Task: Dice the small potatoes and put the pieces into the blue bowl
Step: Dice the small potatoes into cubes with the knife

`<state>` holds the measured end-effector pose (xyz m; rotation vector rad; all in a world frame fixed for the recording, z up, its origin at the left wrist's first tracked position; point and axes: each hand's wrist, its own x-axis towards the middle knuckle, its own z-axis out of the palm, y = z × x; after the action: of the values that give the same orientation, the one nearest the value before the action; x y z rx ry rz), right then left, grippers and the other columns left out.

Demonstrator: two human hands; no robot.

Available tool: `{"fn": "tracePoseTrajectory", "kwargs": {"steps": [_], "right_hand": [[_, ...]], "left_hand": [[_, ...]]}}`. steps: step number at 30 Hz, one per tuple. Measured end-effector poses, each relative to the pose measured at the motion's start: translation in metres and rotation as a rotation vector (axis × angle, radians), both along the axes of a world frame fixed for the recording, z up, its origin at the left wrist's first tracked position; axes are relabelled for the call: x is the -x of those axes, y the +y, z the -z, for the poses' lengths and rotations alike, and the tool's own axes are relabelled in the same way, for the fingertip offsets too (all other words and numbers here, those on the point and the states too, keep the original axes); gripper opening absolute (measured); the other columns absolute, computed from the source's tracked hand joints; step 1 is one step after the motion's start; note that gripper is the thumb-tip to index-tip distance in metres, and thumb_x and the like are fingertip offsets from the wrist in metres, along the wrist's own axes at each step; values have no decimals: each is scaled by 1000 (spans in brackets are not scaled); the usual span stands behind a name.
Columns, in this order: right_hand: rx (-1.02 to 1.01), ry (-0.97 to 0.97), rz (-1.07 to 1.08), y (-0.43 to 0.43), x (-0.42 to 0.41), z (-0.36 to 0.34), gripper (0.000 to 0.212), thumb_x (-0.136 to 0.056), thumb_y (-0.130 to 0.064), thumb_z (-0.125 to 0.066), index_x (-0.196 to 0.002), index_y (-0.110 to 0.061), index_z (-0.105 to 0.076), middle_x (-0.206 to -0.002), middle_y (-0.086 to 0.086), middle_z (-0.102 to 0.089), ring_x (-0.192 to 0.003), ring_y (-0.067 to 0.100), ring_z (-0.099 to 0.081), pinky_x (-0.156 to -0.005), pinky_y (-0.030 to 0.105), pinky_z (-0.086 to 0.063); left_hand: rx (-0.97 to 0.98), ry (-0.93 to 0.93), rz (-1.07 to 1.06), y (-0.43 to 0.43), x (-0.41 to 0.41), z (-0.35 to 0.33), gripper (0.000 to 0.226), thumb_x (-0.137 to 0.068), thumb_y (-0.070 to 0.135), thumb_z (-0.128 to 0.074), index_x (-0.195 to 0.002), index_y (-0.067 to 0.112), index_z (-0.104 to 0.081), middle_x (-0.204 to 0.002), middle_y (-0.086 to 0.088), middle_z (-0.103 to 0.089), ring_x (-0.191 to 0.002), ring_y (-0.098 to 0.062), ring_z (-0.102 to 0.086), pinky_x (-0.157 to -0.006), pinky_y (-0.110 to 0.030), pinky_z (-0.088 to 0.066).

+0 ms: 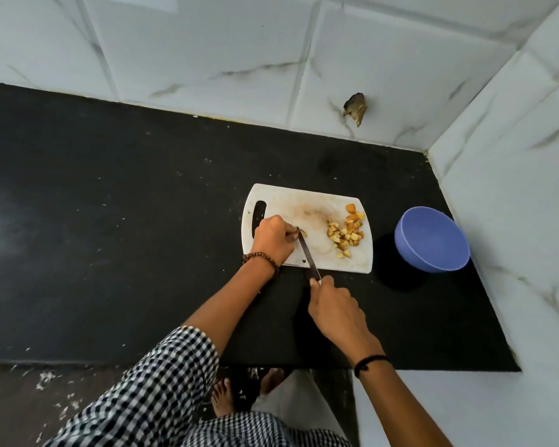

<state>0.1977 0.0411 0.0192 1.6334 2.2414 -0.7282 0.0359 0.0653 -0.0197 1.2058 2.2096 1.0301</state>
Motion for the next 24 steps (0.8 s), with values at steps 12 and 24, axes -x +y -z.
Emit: {"fn": "tracePoseTrajectory", "kwargs": {"steps": [12, 24], "right_hand": [[21, 127, 45, 8, -32, -23, 42, -105, -53, -26, -96, -21, -52, -89, 2, -60, -79, 17, -61, -63, 34, -45], [58, 285, 150, 28, -33, -16, 46, -104, -56, -31, -102, -18, -56, -96, 5, -61, -83, 17, -61, -63, 32, -42]], "left_hand": [[7, 8, 7, 2, -2, 3, 19, -85, 21, -70, -102, 11, -70, -100, -3, -68, -92, -15, -65, -87, -28, -54], [1, 21, -8, 1, -3, -2, 20, -84, 13, -71, -103, 9, -72, -102, -4, -68, -88, -10, -64, -81, -15, -48]]}}
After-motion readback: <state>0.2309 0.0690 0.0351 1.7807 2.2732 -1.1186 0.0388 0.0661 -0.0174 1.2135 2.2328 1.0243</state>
